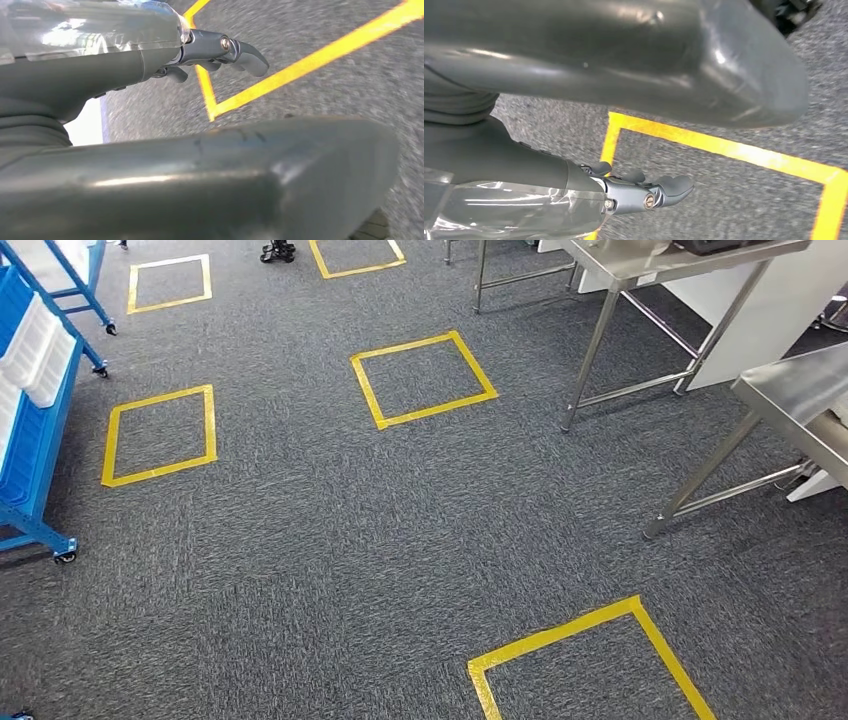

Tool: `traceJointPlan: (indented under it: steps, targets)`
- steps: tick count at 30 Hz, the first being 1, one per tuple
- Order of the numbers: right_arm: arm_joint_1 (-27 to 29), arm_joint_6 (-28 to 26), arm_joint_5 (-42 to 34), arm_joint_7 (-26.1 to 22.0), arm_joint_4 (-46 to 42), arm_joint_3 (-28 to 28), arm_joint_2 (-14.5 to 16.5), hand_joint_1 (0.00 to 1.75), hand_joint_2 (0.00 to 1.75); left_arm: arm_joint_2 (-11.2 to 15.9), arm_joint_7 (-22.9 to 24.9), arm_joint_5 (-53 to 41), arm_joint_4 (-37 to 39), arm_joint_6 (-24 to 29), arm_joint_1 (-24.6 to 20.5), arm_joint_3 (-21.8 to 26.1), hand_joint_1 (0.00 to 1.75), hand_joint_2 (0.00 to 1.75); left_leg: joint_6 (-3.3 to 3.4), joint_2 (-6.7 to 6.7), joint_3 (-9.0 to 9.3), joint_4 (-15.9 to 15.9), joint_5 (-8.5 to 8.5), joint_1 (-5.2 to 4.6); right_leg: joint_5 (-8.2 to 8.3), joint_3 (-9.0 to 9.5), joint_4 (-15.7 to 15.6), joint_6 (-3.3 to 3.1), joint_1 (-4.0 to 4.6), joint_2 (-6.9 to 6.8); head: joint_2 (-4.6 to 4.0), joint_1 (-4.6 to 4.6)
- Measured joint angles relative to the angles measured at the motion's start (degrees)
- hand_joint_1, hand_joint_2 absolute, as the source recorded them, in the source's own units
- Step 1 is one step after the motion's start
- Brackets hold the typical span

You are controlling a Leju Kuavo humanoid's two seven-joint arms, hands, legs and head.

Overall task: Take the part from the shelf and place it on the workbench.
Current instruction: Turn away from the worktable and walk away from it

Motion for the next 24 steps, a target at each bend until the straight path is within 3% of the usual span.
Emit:
traceJointPlan:
  steps: [2,3,5,7,9,11,12,13,14,16,18,20,22,24]
  targets:
    - [-0.3,0.1,0.2,0.0,0.0,0.1,0.0,0.0,0.0,0.0,0.0,0.3,0.0,0.4,-0.1,0.0,0.0,0.0,0.82,1.79,3.01,-6.0,1.91,-0.47,-0.36,0.33,0.1,0.59,0.23,-1.11,0.0,0.01]
    - [-0.5,0.2,0.2,0.1,0.0,0.2,0.0,0.0,0.0,0.0,0.1,0.5,0.0,0.6,-0.1,0.0,0.0,0.0,1.2,2.0,3.28,-6.8,1.99,-0.72,-0.45,0.41,0.1,0.88,0.31,-1.65,0.0,0.02]
    - [-0.9,0.3,0.4,0.2,-0.1,0.3,0.0,0.0,0.0,0.0,0.4,0.7,0.0,0.8,0.0,0.0,0.0,0.0,1.91,0.75,3.12,-7.2,2.31,-0.74,-0.59,0.65,0.0,1.49,0.23,-2.41,0.0,0.02]
    - [-1.2,0.3,0.5,0.1,-0.2,0.3,-0.1,0.0,0.0,-0.2,0.7,0.6,0.0,0.9,0.1,0.0,0.0,0.0,2.71,-0.31,3.39,-7.8,2.72,-0.52,-2.15,0.12,1.9,2.0,0.01,-0.49,-0.01,0.03]
    - [-1.1,0.2,0.4,0.0,-0.2,0.3,-0.2,0.0,0.0,-0.3,1.2,0.3,0.0,0.8,-0.1,0.0,0.0,0.0,3.26,-1.34,3.51,-8.1,2.99,-0.45,-5.71,-2.69,8.1,2.23,-0.23,2.69,-0.02,0.04]
    - [-0.9,-0.1,0.1,-0.1,-0.2,0.3,-0.2,0.0,0.0,-0.4,1.6,0.0,0.0,0.7,-0.1,0.0,0.0,0.0,3.41,-2.69,3.38,-8.1,3.06,-0.53,-8.41,-6.32,15.2,2.39,-0.34,3.9,-0.01,0.04]
    - [-0.8,-0.2,0.0,-0.2,-0.2,0.3,-0.2,0.0,0.0,-0.4,1.7,-0.1,0.0,0.7,-0.1,0.0,0.0,0.0,3.4,-3.48,3.39,-8.1,3.07,-0.55,-8.2,-7.17,16.5,2.46,-0.39,4.07,0.0,0.04]
    - [-0.7,-0.3,-0.2,-0.2,-0.2,0.3,-0.2,0.0,0.0,-0.5,1.7,-0.2,0.0,0.6,0.0,0.0,0.0,0.0,3.35,-4.33,3.45,-8.0,3.06,-0.53,-6.81,-6.97,15.6,2.51,-0.48,4.21,0.0,0.04]
    - [-0.6,-0.4,-0.3,-0.3,-0.2,0.3,-0.3,0.0,0.0,-0.5,1.8,-0.3,0.0,0.6,0.0,0.0,0.0,0.0,3.24,-5.16,3.52,-7.8,3.0,-0.49,-4.5,-5.73,12.5,2.53,-0.62,4.57,0.0,0.04]
    - [-0.4,-0.5,-0.4,-0.3,-0.1,0.3,-0.4,0.0,0.0,-0.7,2.0,-0.3,0.0,0.6,0.0,0.0,0.0,0.0,2.76,-6.54,3.36,-7.2,2.73,-0.5,-0.65,-2.55,4.7,2.52,-0.99,6.96,-0.01,0.04]
    - [-0.3,-0.5,-0.4,-0.2,0.0,0.3,-0.4,0.0,0.0,-0.7,2.0,-0.2,0.0,0.6,0.0,0.0,0.0,0.0,2.02,-7.6,2.87,-6.8,2.64,-0.51,0.3,-1.32,1.4,2.3,-1.02,8.67,-0.02,0.04]
    - [-0.5,-0.5,-0.4,-0.2,0.0,0.3,-0.4,0.0,0.0,-0.8,1.9,-0.1,0.0,0.6,0.1,0.0,0.0,0.0,1.26,-8.56,2.49,-6.8,2.81,-0.38,0.38,-1.34,1.3,1.71,-0.85,7.83,-0.01,0.04]
    - [-0.4,-0.5,-0.4,0.0,0.0,0.3,-0.4,0.0,0.0,-0.9,1.7,0.0,0.0,0.6,0.1,0.0,0.0,0.0,0.74,-6.83,1.79,-5.4,1.88,-0.35,0.59,-1.12,0.8,0.79,-0.86,6.45,-0.01,0.03]
    - [-0.3,-0.5,-0.4,0.4,0.0,0.3,-0.4,0.0,0.0,-0.9,1.7,0.1,0.0,0.7,0.0,0.0,0.0,0.0,0.4,-3.58,-0.79,0.2,-1.36,-0.34,0.67,-1.03,0.5,0.05,-0.69,4.91,-0.01,0.02]
